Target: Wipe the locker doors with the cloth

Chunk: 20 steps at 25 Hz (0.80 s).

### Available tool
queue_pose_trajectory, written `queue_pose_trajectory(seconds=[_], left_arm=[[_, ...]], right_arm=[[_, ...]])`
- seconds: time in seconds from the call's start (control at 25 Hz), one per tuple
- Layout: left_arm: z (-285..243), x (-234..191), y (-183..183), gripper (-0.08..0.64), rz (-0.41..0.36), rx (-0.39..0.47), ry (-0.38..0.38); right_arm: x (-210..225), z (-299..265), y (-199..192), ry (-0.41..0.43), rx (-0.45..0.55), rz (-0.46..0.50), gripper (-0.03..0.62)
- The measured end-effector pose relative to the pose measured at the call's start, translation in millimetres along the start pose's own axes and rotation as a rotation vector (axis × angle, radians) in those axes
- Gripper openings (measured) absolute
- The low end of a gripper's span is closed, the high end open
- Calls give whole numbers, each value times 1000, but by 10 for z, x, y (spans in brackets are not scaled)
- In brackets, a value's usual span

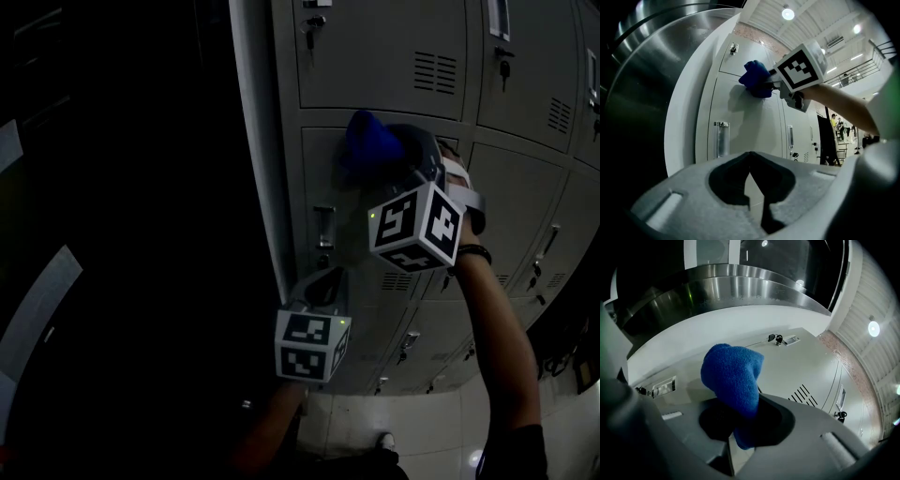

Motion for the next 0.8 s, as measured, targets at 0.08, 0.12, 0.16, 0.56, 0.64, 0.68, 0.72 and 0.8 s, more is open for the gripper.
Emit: queue_pose_trajectory(seconds=[0.08,0.12,0.16,0.56,0.64,0.68,0.72,0.8], left_arm=[[13,-9,-2,5,1,2,4],[19,-15,-3,5,2,3,6],[25,-22,-3,5,2,4,8],[29,-44,-22,5,3,4,21],[30,-47,-32,5,5,3,22],[30,-48,-35,5,5,2,23],[31,-50,-38,5,4,1,24],[35,-56,-44,5,3,-1,28]], right_arm=[[-23,-19,3,-9,5,8,71],[-39,-15,2,-13,9,12,71],[-55,-5,-1,-14,12,15,71],[-451,193,-197,39,4,-12,69],[-552,240,-261,50,-2,-11,69],[-601,263,-293,56,-6,-14,69],[-652,288,-324,64,-11,-21,69],[-771,340,-388,84,-22,-40,69]])
Point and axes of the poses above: the fingertips, and each gripper's own axes: z backward along the fingers, x to its right, y out of its top, the point moved 10 cm from there along z, backward along the fingers, and after that the axes turned 6 degrees about -y, right-handed, at the moved point
